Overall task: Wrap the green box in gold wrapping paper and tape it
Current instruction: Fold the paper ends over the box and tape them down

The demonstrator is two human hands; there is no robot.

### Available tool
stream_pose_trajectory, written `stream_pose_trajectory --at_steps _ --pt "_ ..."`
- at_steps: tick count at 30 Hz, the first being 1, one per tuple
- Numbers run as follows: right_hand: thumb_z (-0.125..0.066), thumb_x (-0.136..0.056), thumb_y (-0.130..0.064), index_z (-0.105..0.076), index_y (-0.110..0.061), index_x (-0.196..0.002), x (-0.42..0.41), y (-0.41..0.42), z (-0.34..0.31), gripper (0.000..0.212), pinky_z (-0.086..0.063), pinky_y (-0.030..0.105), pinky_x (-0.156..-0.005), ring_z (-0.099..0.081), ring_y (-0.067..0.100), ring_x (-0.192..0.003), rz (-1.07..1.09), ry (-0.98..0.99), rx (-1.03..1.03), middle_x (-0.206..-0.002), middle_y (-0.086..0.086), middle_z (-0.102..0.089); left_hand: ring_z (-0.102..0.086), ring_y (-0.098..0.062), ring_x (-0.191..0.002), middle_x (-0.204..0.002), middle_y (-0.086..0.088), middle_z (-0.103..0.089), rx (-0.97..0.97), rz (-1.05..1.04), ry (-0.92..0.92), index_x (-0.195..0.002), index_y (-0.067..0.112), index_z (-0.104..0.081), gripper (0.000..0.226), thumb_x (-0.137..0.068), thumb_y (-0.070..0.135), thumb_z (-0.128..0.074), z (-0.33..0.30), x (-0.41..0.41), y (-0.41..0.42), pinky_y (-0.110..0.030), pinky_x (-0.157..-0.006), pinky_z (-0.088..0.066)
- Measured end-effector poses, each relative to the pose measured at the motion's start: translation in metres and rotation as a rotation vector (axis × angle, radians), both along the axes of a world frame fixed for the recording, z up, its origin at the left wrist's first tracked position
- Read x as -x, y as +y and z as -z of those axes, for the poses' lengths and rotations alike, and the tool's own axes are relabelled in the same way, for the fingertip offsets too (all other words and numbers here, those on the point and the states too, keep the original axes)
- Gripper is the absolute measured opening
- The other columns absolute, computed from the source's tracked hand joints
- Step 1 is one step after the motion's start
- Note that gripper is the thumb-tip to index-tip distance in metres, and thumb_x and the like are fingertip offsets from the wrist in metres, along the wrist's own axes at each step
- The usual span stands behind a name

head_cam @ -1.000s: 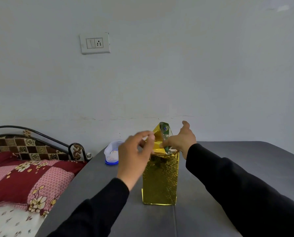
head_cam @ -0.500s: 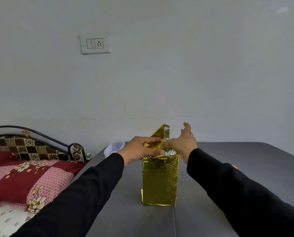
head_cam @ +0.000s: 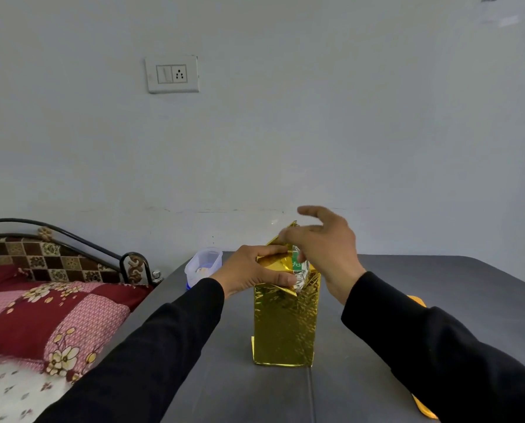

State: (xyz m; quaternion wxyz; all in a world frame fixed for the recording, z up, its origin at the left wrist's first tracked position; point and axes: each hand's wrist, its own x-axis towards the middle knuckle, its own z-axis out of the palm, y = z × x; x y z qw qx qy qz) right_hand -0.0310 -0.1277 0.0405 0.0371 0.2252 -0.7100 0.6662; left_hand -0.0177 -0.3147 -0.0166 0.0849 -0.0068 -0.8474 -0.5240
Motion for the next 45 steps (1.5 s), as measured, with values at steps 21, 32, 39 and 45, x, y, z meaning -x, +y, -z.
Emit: stream_pose_trajectory --at_steps 21,32,39,45 --pt "-0.087 -0.076 -0.018 -0.049 -0.020 -0.147 0.026 -0.003 0.026 0.080 -0.045 0.017 -0.042 -0.060 0.006 -0.044 0.141 -0.101 -0.178 -0.100 0.009 -0.072 -0.068 -0.015 -0.115 -0.122 0.006 -0.073 -0.034 -0.012 0.043 -0.129 0.030 -0.070 0.069 -0.065 0.026 -0.096 0.004 0.004 -0.001 -0.042 -0.107 -0.051" --pt "-0.083 -0.081 -0.017 -0.049 -0.019 -0.147 0.028 -0.001 0.026 0.074 -0.051 0.020 -0.054 -0.065 0.010 -0.058 0.083 -0.015 -0.200 -0.091 0.000 -0.076 -0.069 -0.011 -0.111 -0.121 0.008 -0.073 -0.036 -0.004 0.023 -0.132 0.028 -0.068 0.071 -0.067 0.023 -0.095 -0.002 -0.001 0.001 -0.033 -0.102 -0.054" --pt "-0.084 -0.079 -0.017 -0.045 -0.017 -0.148 0.036 -0.004 0.030 0.079 -0.050 0.020 -0.049 -0.062 0.010 -0.050 0.143 -0.048 -0.325 -0.100 0.006 -0.069 -0.069 -0.012 -0.109 -0.120 0.006 -0.072 -0.068 -0.007 0.014 -0.128 0.030 -0.071 0.067 -0.066 0.018 -0.095 0.000 0.000 0.000 -0.028 -0.095 -0.057" --pt "-0.085 -0.072 -0.025 -0.043 -0.022 -0.148 0.039 -0.009 0.032 0.087 -0.063 0.032 -0.062 -0.072 0.018 -0.065 0.219 0.052 -0.454 -0.114 0.008 -0.068 -0.065 -0.018 -0.117 -0.129 0.005 -0.066 -0.020 -0.029 -0.004 -0.132 0.033 -0.067 0.078 -0.061 0.031 -0.098 0.000 0.002 0.000 -0.041 -0.104 -0.054"
